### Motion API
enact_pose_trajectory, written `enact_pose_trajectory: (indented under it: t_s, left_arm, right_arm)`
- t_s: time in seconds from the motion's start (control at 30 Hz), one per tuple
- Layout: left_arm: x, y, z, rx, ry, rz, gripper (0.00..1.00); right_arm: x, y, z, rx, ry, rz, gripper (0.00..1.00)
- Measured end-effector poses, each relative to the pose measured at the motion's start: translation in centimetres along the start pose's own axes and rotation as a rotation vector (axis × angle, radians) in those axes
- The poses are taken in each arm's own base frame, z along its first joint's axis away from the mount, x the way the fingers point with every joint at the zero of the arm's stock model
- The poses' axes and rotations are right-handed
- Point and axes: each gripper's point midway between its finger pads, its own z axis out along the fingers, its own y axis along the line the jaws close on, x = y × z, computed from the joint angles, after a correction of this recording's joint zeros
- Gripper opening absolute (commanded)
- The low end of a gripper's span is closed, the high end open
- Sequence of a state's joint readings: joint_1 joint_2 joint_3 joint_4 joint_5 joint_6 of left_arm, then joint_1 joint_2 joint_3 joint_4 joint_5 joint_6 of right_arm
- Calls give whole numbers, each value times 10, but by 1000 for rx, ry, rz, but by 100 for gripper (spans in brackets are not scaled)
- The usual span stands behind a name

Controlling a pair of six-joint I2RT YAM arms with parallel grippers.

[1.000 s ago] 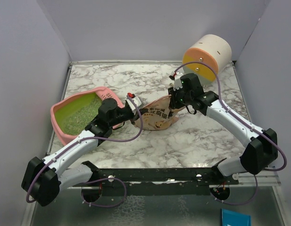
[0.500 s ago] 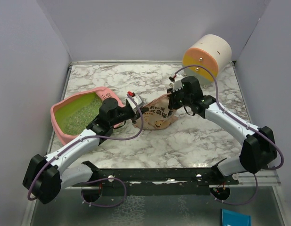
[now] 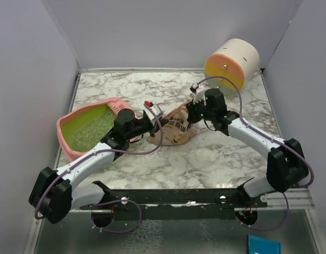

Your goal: Fill the litter box with clean litter

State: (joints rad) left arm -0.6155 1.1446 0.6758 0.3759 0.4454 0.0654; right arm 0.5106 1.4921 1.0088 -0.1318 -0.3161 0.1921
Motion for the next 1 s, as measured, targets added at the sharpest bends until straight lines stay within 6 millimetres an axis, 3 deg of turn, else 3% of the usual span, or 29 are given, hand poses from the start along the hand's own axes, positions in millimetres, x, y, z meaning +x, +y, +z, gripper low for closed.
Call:
enact_pose_trajectory:
  t_s: [0.27,0.57,1.0]
  left_arm:
    - [3,1,4,2,2,-9,0]
    - [7,-4,10,26,3,-13,0]
    - [8,-6,11,35,6,-14,0]
  right_arm:
    - [1,0,4,-73,-67,62,1]
    - [23,-15,-6,-235,-53,237,1]
    - [38,-9,-13,-404,-66,378,1]
